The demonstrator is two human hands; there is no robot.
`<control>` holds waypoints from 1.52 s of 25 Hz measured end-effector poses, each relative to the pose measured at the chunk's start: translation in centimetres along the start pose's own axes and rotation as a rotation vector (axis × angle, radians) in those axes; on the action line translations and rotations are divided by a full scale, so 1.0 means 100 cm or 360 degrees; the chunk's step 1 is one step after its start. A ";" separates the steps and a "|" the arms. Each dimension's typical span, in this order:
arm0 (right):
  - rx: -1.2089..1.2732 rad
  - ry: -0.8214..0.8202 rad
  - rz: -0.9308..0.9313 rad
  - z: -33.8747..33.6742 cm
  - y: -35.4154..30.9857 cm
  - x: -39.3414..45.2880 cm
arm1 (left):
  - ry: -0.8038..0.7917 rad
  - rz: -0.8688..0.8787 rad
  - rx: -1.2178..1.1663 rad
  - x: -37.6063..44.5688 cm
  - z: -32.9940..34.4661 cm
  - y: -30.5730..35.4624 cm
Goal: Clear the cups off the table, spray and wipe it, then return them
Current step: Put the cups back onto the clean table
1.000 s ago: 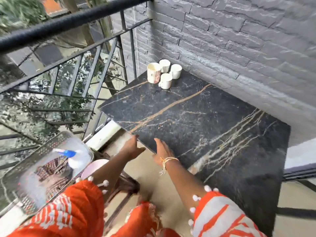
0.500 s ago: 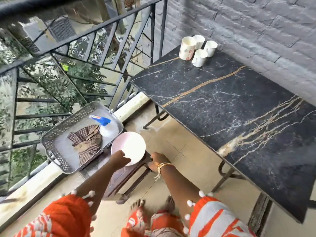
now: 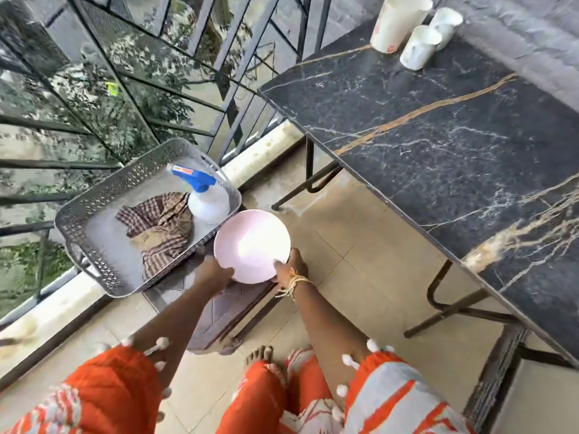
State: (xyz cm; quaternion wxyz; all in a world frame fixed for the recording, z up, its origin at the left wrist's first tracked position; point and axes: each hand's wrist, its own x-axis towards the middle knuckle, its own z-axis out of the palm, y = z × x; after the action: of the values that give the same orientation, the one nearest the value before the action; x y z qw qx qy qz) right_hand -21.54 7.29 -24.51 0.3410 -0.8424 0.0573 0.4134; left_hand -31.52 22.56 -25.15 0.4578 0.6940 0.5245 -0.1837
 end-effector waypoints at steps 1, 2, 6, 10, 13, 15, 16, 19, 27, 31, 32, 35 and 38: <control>0.0066 0.0033 -0.0019 0.003 0.004 0.006 | -0.0019 0.0013 -0.0073 0.009 0.003 -0.005; 0.0124 0.0045 -0.0013 0.005 0.009 0.012 | -0.0054 0.0010 -0.0139 0.015 0.007 -0.008; 0.0425 0.0098 -0.0008 -0.013 -0.002 -0.016 | -0.0061 0.0020 -0.0302 -0.027 0.002 0.022; 0.0567 0.0121 -0.0060 -0.059 -0.022 -0.043 | -0.0058 0.0061 -0.0347 -0.057 -0.005 0.059; 0.0636 0.0147 -0.0091 -0.104 -0.042 -0.059 | -0.0095 0.0122 -0.0342 -0.077 -0.007 0.100; 0.0640 0.0138 -0.0153 -0.131 -0.056 -0.064 | -0.0081 0.0169 -0.0327 -0.083 -0.009 0.126; 0.0616 0.0144 -0.0192 -0.145 -0.064 -0.066 | -0.0044 0.0196 -0.0317 -0.080 -0.008 0.139; 0.0485 0.0235 -0.0338 -0.179 -0.080 -0.047 | 0.0019 0.0325 -0.0299 -0.102 -0.013 0.193; 0.0738 0.0132 -0.0314 -0.250 -0.138 -0.024 | -0.0015 0.0400 -0.0452 -0.088 -0.019 0.288; 0.0826 0.0068 -0.0256 -0.257 -0.167 0.010 | 0.0035 0.0425 -0.0441 -0.058 -0.031 0.332; 0.0832 0.0052 -0.0241 -0.258 -0.172 0.017 | 0.0044 0.0422 -0.0428 -0.051 -0.033 0.338; 0.0828 0.0047 -0.0215 -0.258 -0.188 0.033 | 0.0036 0.0379 -0.0443 -0.027 -0.036 0.349; 0.0803 0.0064 -0.0229 -0.259 -0.203 0.046 | 0.0050 0.0374 -0.0446 -0.005 -0.042 0.357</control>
State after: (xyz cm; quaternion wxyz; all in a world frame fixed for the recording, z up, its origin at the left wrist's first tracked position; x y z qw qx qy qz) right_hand 6.16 7.50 -6.12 0.5676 -0.7406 0.1053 0.3439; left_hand -0.71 24.60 -6.85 0.5602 0.6826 0.4672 -0.0432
